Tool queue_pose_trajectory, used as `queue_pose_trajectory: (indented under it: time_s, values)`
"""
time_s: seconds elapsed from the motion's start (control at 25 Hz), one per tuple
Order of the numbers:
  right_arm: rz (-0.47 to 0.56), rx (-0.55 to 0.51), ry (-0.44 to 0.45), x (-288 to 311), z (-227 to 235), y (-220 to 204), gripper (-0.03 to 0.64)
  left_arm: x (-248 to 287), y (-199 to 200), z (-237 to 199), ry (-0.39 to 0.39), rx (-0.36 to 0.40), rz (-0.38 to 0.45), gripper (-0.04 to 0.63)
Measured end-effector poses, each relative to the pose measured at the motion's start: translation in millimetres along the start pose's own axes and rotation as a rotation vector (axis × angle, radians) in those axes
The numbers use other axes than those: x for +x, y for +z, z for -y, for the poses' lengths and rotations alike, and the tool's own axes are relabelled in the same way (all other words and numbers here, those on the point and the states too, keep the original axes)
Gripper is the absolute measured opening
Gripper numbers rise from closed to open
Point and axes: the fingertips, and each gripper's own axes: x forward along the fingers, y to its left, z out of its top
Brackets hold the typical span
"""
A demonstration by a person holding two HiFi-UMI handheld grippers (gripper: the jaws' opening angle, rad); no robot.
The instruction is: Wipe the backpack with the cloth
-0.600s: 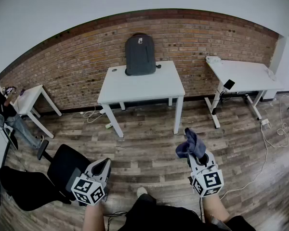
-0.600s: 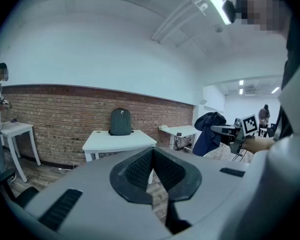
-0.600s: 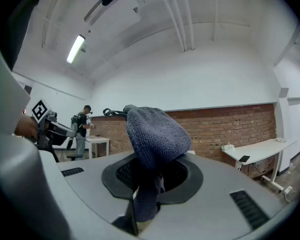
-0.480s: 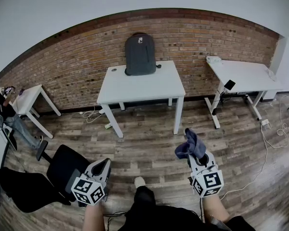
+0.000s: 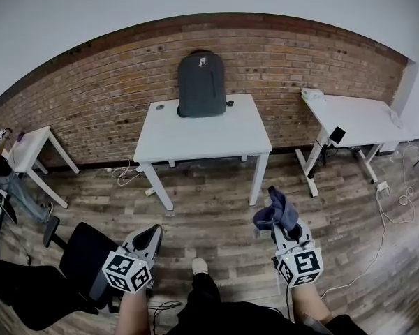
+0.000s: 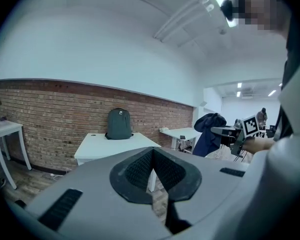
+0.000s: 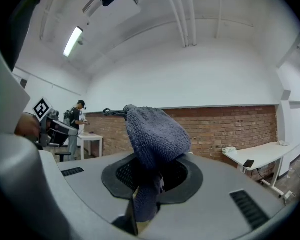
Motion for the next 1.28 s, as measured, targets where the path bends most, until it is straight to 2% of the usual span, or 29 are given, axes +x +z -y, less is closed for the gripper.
queue_pose_trajectory:
  time_s: [0.32,0.72,1.04,1.28]
  values:
    - [-0.026,0.007,-0.011,88.2,5.7,5.6,0.064,60.3,20.5,-64.8,-0.029,-0.018,-0.027,-0.005]
    - [-0.037,-0.011,-0.052,193.4,-1.6,13.7,0.064,127.8,49.6,-158.0,-0.076,-0.016,-0.017,-0.005]
    - [-0.027,-0.026,-0.083,269.4,-9.3,23.3,0.064,165.5,68.5,-231.5,-0.089,-0.015,0.003,-0.006]
    - [-0.017,-0.028,-0.106,304.9,-17.6,25.1,0.064,188.2,69.6,-274.3,-0.096,-0.020,-0.004,-0.005]
